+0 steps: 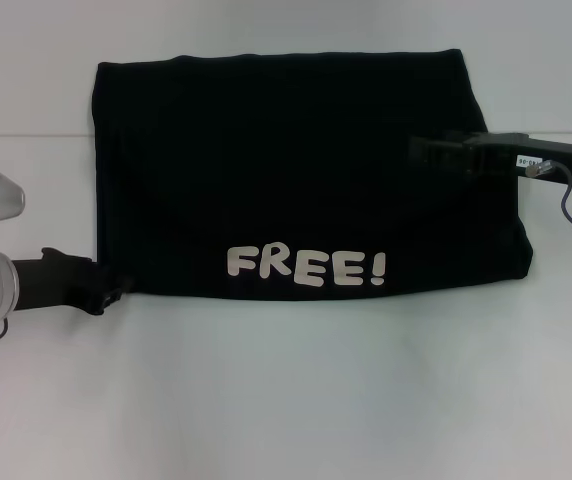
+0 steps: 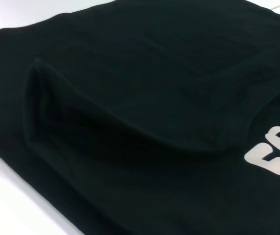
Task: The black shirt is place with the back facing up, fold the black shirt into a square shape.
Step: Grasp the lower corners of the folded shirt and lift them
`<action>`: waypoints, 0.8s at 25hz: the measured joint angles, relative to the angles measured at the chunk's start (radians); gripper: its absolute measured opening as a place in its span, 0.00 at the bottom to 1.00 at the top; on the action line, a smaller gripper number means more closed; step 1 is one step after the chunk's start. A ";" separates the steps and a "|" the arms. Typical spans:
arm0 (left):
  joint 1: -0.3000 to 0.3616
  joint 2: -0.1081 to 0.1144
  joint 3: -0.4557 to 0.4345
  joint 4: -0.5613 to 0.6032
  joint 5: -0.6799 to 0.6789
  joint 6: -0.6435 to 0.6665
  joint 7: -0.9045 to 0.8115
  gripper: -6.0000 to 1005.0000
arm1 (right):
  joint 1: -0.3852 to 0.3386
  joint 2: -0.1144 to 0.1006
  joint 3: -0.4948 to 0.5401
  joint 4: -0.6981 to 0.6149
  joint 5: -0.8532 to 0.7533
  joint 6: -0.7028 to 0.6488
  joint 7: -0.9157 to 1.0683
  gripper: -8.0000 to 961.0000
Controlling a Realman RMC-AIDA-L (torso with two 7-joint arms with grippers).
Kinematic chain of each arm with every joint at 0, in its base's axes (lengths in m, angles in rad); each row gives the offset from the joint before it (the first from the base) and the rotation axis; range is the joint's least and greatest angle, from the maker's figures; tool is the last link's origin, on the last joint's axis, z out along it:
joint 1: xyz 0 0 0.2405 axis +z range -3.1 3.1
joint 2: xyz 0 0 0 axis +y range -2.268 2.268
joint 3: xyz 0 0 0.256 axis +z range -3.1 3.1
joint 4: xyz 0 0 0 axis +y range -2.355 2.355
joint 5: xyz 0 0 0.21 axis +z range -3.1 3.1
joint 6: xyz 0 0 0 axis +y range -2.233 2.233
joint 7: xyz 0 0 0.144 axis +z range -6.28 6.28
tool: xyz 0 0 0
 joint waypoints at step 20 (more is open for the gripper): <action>-0.006 0.004 -0.002 0.008 0.015 0.026 -0.010 0.02 | -0.119 -0.087 -0.050 -0.112 -0.108 -0.273 0.281 0.77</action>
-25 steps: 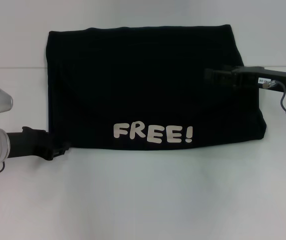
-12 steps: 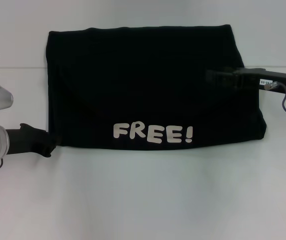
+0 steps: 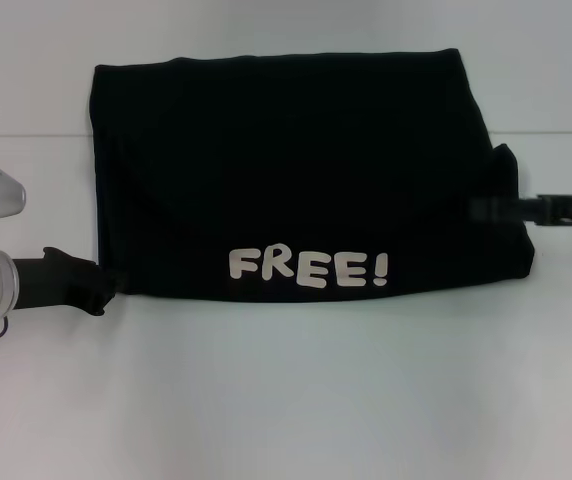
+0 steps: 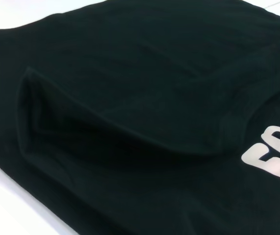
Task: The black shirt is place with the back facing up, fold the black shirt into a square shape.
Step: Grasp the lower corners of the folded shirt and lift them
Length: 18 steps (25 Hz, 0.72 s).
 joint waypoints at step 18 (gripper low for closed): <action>0.000 0.002 0.001 -0.007 0.004 -0.014 0.000 0.02 | -0.030 0.014 -0.019 -0.017 -0.193 0.141 -0.050 0.68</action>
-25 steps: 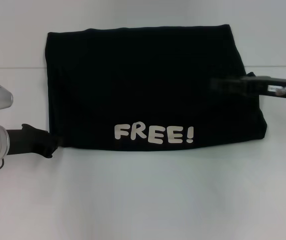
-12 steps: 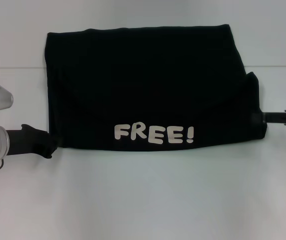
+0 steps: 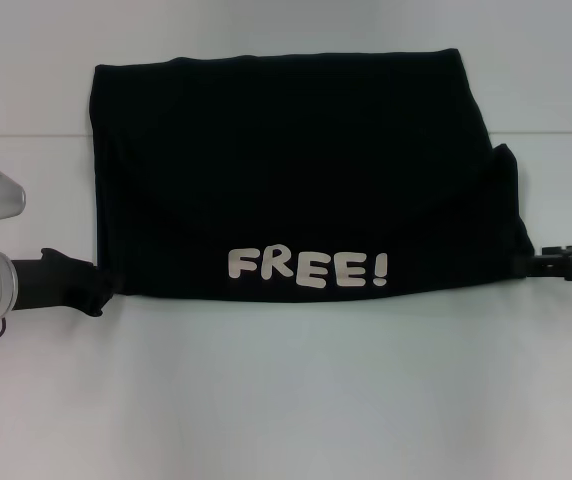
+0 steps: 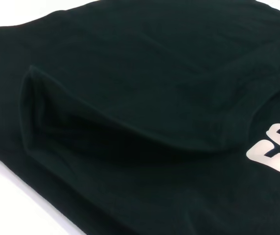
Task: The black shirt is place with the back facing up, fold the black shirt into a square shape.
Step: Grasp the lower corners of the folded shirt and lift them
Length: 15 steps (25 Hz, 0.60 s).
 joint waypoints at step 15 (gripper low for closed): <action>0.001 0.000 -0.004 -0.004 -0.002 0.002 -0.001 0.02 | 0.041 0.049 -0.182 0.000 -0.028 0.168 -0.028 0.68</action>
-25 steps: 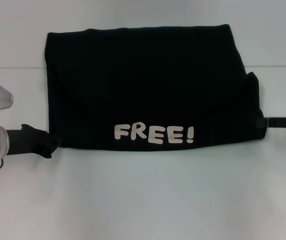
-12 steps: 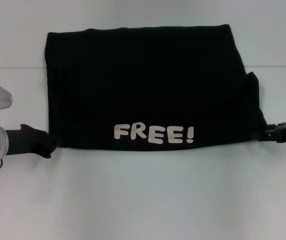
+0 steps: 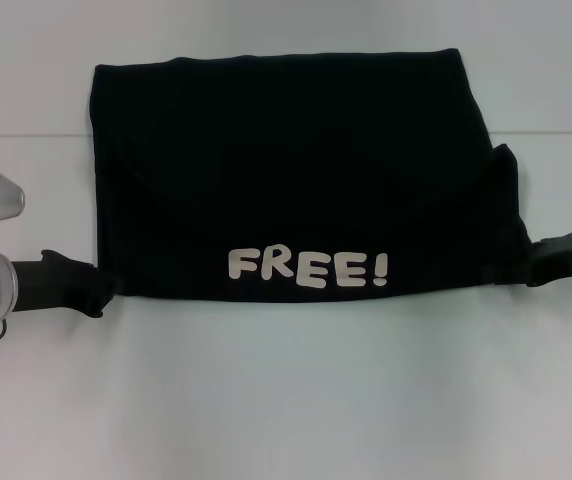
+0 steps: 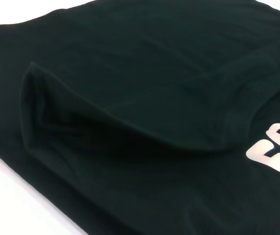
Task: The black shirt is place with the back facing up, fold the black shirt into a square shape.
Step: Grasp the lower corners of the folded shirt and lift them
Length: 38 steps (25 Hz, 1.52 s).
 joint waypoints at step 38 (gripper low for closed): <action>0.064 -0.010 -0.029 0.167 -0.013 0.323 -0.130 0.02 | -0.115 -0.020 0.119 -0.070 0.078 -0.216 -0.121 0.06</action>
